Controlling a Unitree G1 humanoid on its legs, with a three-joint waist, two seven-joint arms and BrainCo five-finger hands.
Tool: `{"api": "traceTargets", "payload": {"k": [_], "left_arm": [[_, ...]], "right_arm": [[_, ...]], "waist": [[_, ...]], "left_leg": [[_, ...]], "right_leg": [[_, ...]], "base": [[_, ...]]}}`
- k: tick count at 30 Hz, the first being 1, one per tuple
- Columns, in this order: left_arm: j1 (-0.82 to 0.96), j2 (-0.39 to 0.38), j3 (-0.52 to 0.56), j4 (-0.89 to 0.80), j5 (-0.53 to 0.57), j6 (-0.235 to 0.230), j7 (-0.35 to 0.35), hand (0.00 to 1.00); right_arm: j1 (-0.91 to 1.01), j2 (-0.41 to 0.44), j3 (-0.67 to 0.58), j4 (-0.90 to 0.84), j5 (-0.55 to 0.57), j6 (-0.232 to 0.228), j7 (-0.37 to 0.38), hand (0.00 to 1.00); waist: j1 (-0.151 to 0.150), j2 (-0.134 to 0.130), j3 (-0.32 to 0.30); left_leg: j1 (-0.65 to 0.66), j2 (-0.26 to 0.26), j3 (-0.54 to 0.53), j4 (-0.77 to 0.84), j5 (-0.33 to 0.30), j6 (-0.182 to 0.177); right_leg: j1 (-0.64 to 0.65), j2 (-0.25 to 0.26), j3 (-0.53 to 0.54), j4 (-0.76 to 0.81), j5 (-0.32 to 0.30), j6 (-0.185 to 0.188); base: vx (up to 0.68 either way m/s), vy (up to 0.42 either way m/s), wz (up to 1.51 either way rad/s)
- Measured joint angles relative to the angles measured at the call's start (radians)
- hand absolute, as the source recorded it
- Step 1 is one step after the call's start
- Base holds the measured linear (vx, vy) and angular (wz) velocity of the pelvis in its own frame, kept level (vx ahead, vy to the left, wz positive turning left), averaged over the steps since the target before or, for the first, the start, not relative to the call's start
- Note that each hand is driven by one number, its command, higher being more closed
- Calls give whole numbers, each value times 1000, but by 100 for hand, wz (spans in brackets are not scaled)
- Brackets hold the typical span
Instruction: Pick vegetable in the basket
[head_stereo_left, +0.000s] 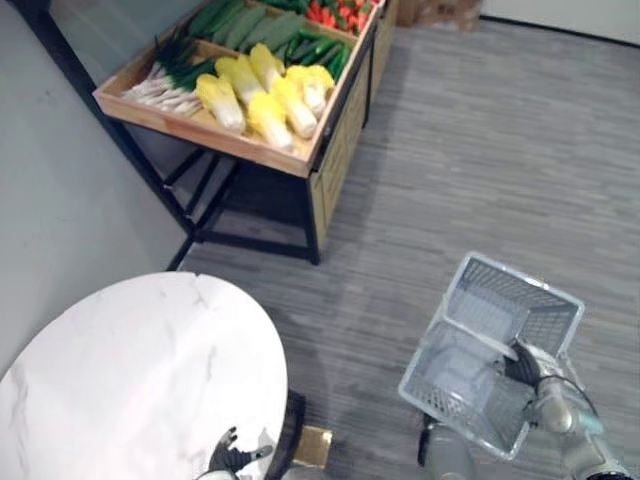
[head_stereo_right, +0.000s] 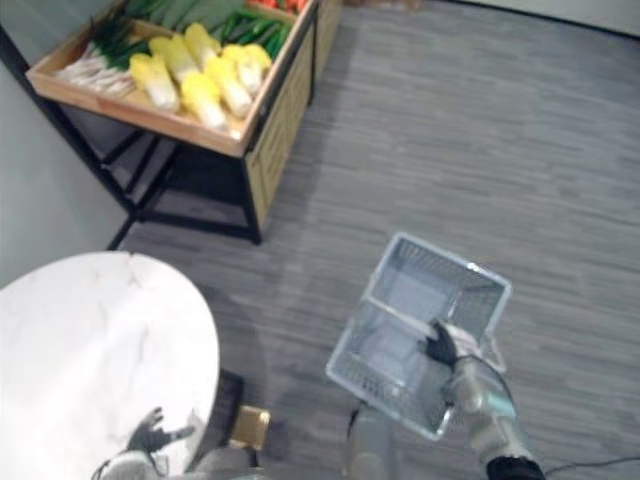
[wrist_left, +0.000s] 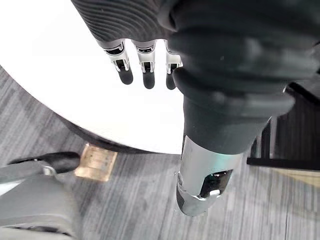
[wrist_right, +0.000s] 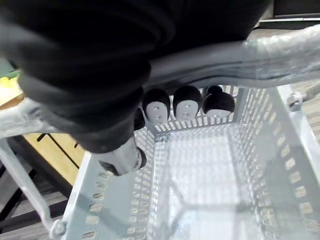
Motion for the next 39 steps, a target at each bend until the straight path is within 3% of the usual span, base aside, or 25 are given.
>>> {"api": "traceTargets", "payload": {"k": [1,2,3,5,6,8,11,14,16,18,19,20,21,22,26,28,30,31,32,33,34,35,36,37,39], "left_arm": [[-2,5,3,3,0,1,2,0],[-4,-29,11,1,-1,0,6,0],[-6,-60,10,2,-1,-1,4,0],[-5,-88,7,7,-1,1,1,0],[-3,-103,5,22,-2,3,1,0],[8,-104,10,21,-5,3,-1,0],[30,-111,33,18,-25,2,-6,0],[28,-114,38,-11,-22,1,-22,0],[28,-119,38,-17,-20,3,-27,0],[35,-117,38,-15,-18,12,-27,0],[40,-118,38,-9,-16,16,-28,0],[49,-118,38,1,-9,21,-29,0],[60,-113,41,8,3,22,-28,0],[63,-112,41,7,4,21,-28,0],[72,-118,61,12,9,23,-31,0],[74,-118,84,12,9,23,-31,0],[75,-118,86,22,9,23,-30,0],[78,-113,83,25,10,22,-30,0],[85,-103,78,23,10,23,-30,0],[92,-98,78,19,10,23,-29,0],[103,-80,67,9,9,32,-29,0],[104,-72,60,-3,9,37,-28,0],[105,-66,57,-8,9,39,-28,0],[102,-65,57,-9,7,43,-24,0],[92,-67,59,-13,6,43,-23,0]], "right_arm": [[4,0,-2,2,0,2,0,100],[-7,2,-25,17,0,16,-1,100],[-18,1,-25,30,0,21,2,100],[-16,1,-24,35,1,21,6,100],[-2,-2,-23,34,19,23,6,100],[7,-5,-25,35,21,32,5,100],[42,-9,-42,32,24,34,4,100],[48,-5,-41,32,29,37,5,100],[40,-6,-42,34,29,40,5,100],[38,-6,-42,42,29,43,5,100],[38,-5,-41,42,29,43,4,100],[34,-4,-39,43,29,43,4,100],[32,4,-19,47,29,43,4,100],[28,4,0,46,30,38,3,100],[-27,5,59,47,29,26,5,100],[-38,7,84,47,30,22,6,100],[-26,22,83,47,30,22,18,100],[-21,40,85,53,30,22,23,100],[-24,67,89,71,29,26,21,100],[-31,77,85,75,28,28,18,100],[-21,78,89,80,24,26,28,100],[-12,82,88,84,22,26,27,100],[-4,84,88,84,21,26,27,100],[-3,84,84,84,21,28,27,100],[-5,82,81,84,21,28,26,100]], "waist": [[-2,1,-3],[1,55,-17],[1,69,-25],[0,66,-23],[0,51,-15],[9,48,-13],[26,46,-12],[35,46,-12],[40,46,-12],[48,51,-14],[57,60,-19],[67,84,-26],[88,73,-25],[89,61,-27],[100,54,-24],[110,41,-24],[112,40,-55],[107,14,-56],[109,-7,-58],[109,-21,-59],[90,-49,-57],[83,-51,-56],[82,-59,-56],[79,-61,-56],[68,-46,-53]], "left_leg": [[11,18,-16,3,-10,-19],[-4,84,-46,43,0,-31],[-52,120,-83,134,50,-17],[-128,137,-132,285,157,29],[-206,166,-130,434,325,92],[-271,197,-72,594,310,114],[-326,156,36,665,235,138],[-414,76,71,619,178,115],[-425,-8,124,435,156,110],[-414,-79,124,205,182,106],[-409,-105,103,81,227,103],[-392,-117,65,-47,314,104],[-362,-130,69,-65,360,134],[-366,-142,72,-41,333,149],[-381,-141,136,98,235,213],[-348,-155,154,74,209,210],[-309,-177,160,5,201,220],[-269,-189,175,-26,201,221],[-234,-202,179,-32,191,235],[-219,-208,175,-29,182,239],[-159,-227,109,-29,167,256],[-142,-228,84,-31,161,260],[-125,-229,63,-31,153,263],[-77,-221,18,-35,136,260],[-47,-201,-23,-40,135,247]], "right_leg": [[1,5,-14,23,55,41],[-6,50,-68,89,5,12],[-8,74,-94,137,-40,-10],[20,81,-127,173,-91,-43],[77,95,-157,168,-126,-72],[158,111,-185,127,-145,-102],[283,129,-219,29,-155,-119],[332,152,-256,-28,-160,-126],[357,156,-272,-53,-160,-125],[383,166,-278,-86,-159,-120],[393,176,-278,-102,-160,-110],[413,193,-266,-116,-170,-94],[435,192,-239,-130,-179,-82],[443,183,-227,-148,-178,-79],[496,162,-177,-179,-153,-40],[487,141,-155,-126,-153,-30],[405,102,-144,65,-184,19],[321,64,-117,271,-194,64],[223,28,-63,503,-142,163],[187,17,-38,588,-92,177],[137,3,-23,746,115,176],[123,2,-24,793,167,175],[103,2,-24,840,149,163],[44,1,-56,898,12,37],[25,4,-110,807,-73,-28]], "base": [[400,-522,55],[386,-514,37],[450,-610,38],[422,-547,41],[399,-456,39],[378,-397,24],[284,-299,20],[178,-118,32],[217,18,18],[183,82,3],[238,135,-14],[287,168,-28],[283,146,-21],[227,101,-7],[216,89,-14],[177,104,-24],[147,88,3],[240,108,13],[247,99,13],[330,44,56],[298,-12,80],[325,-34,96],[323,-56,91],[303,-60,85],[258,-99,76]]}}
